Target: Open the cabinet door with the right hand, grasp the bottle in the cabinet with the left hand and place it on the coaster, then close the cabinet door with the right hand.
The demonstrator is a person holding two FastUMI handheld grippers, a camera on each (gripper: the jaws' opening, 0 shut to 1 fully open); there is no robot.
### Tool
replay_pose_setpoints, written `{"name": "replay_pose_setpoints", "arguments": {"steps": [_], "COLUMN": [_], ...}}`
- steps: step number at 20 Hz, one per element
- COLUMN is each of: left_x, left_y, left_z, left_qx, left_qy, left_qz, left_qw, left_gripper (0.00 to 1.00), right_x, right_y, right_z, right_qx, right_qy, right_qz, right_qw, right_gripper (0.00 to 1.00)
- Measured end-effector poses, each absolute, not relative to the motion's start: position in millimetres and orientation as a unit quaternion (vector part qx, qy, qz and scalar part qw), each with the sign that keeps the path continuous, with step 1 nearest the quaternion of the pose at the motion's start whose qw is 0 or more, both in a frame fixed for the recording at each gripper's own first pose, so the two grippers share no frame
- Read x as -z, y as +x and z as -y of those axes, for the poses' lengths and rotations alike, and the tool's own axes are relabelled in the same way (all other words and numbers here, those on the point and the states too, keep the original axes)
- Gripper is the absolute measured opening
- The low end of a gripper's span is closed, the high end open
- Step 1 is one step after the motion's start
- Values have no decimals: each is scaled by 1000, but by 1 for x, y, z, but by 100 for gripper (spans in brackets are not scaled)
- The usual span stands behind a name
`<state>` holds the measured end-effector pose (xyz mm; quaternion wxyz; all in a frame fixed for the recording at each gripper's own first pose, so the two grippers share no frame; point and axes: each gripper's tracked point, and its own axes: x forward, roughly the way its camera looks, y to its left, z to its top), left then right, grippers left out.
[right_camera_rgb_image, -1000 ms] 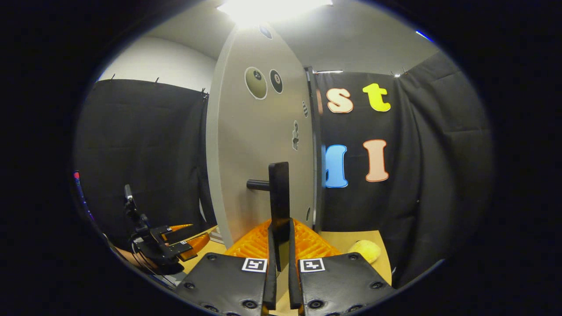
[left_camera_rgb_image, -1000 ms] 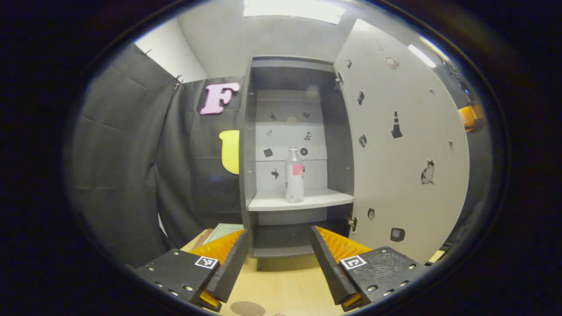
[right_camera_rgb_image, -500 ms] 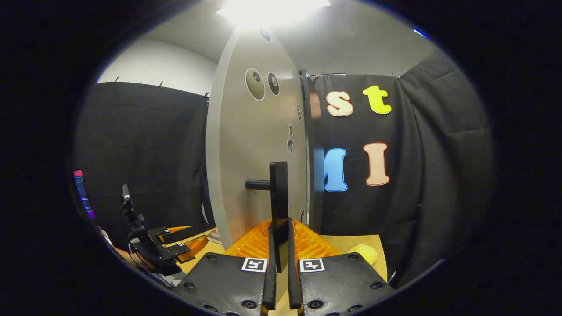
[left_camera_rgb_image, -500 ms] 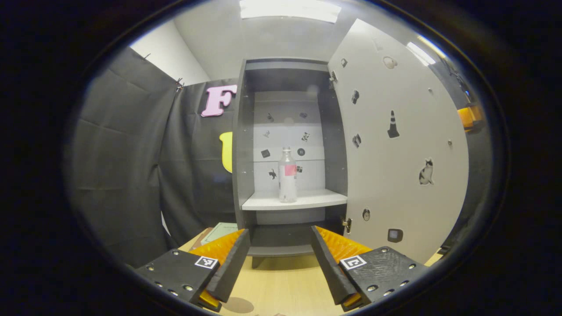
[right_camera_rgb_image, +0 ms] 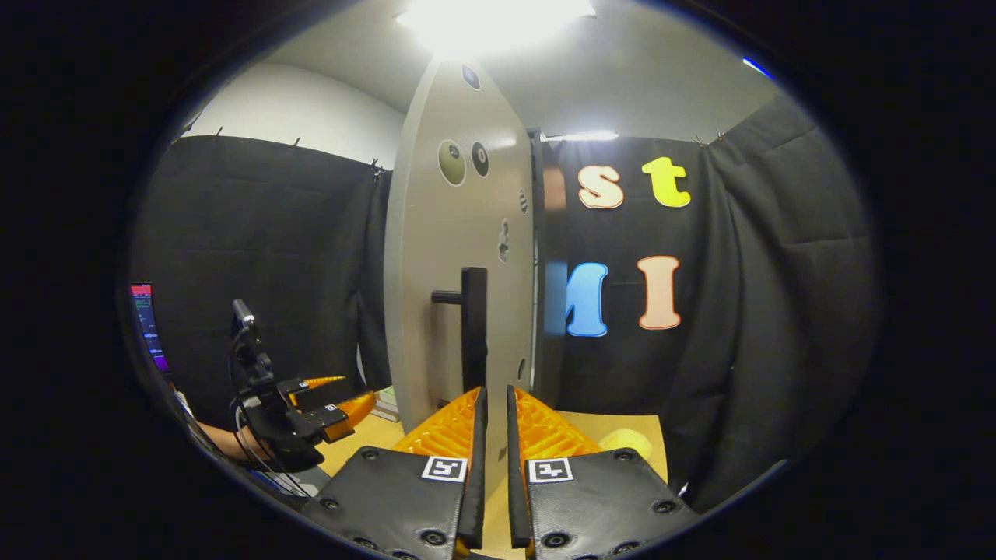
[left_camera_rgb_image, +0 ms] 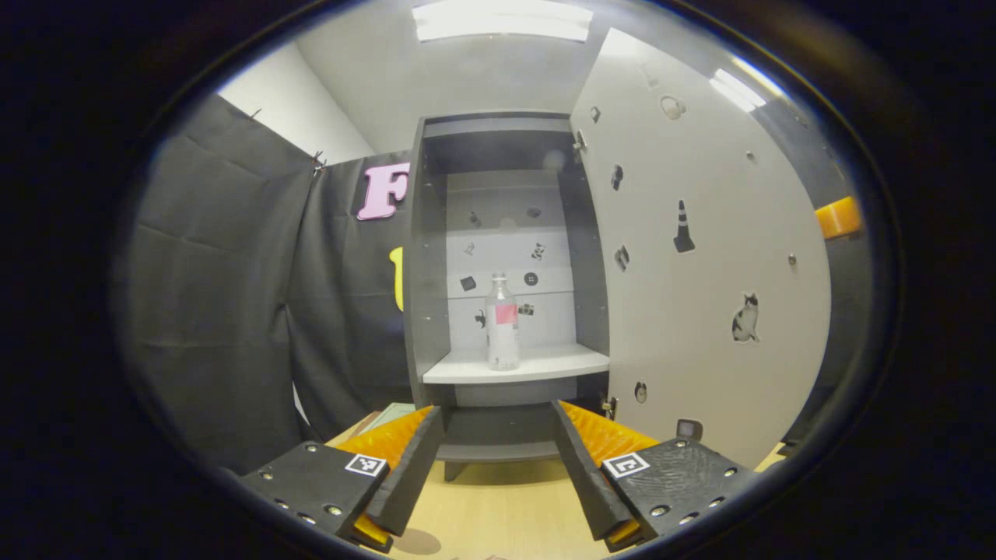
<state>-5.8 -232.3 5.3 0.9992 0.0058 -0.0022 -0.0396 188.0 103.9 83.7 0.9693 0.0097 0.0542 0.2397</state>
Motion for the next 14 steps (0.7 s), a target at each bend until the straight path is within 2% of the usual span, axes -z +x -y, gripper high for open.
{"name": "replay_pose_setpoints", "arguments": {"steps": [2, 3, 5, 8, 12, 13, 14], "left_x": [-14, -18, -27, -43, -67, -73, -78], "left_y": [1, 5, 14, 41, 97, 115, 132], "left_z": [240, 241, 244, 249, 244, 240, 237], "left_qx": [44, 46, 50, 73, 84, 83, 83], "left_qy": [8, 9, 7, 3, 1, -1, -3], "left_qz": [7, 10, 13, 15, 20, 21, 20], "left_qw": [999, 999, 999, 997, 996, 996, 996], "left_gripper": [85, 83, 83, 83, 85, 85, 85], "right_x": [-77, -73, -65, -55, -43, -41, -38], "right_y": [191, 192, 199, 212, 226, 229, 234], "right_z": [-82, -69, -50, -36, -17, -11, -7], "right_qx": [-208, -192, -164, -127, -80, -66, -54], "right_qy": [16, 19, 19, 8, 4, 4, 5], "right_qz": [-59, -62, -64, -61, -70, -74, -77], "right_qw": [976, 979, 984, 990, 994, 995, 996], "right_gripper": [15, 15, 22, 98, 97, 93, 96]}}
